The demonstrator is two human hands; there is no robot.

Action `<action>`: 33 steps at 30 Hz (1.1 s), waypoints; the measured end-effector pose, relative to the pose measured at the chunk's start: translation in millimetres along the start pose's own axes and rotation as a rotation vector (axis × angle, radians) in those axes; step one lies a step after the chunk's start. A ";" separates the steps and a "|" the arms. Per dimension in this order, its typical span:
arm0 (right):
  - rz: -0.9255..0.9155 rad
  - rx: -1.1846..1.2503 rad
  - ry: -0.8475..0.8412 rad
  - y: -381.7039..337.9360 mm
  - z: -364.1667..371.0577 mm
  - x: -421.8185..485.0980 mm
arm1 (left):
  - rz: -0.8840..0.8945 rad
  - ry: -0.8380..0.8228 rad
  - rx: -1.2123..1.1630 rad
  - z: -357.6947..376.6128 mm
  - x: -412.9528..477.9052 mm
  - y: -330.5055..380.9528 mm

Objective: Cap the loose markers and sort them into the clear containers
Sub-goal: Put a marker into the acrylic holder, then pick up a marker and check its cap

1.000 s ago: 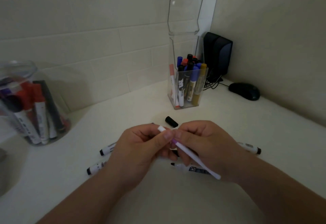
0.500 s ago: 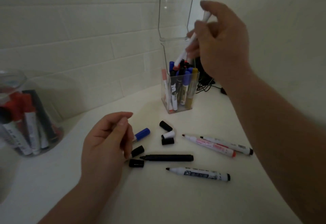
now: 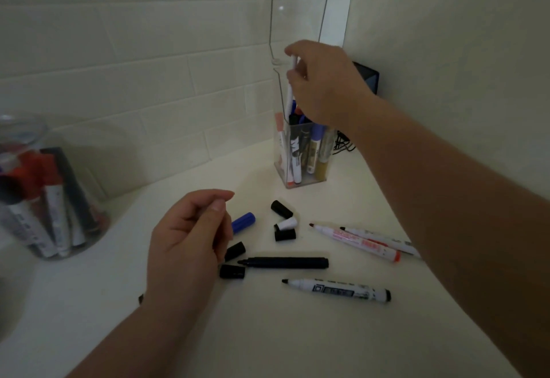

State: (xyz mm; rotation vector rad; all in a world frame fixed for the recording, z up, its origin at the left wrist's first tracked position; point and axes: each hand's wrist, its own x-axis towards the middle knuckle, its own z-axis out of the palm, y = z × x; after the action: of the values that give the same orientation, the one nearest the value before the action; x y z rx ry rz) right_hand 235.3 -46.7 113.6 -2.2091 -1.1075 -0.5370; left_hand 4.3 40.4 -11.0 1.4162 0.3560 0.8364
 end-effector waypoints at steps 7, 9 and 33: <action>0.027 -0.166 -0.017 -1.1 -1.7 -14.5 | 0.026 0.020 0.012 -0.7 0.0 2.4; 0.051 -0.104 0.073 -0.5 -13.3 -24.6 | 0.031 0.019 0.021 -1.0 0.2 2.2; 0.356 -0.131 -0.864 28.9 -42.9 -126.4 | 0.155 -0.025 0.280 -2.8 -2.0 -0.7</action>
State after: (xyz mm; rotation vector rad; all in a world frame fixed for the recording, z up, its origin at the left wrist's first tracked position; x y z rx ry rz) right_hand 183.3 -161.6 61.1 -2.7471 -1.0242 0.5741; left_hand 1.2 41.0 -12.7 1.7302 0.3576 0.9201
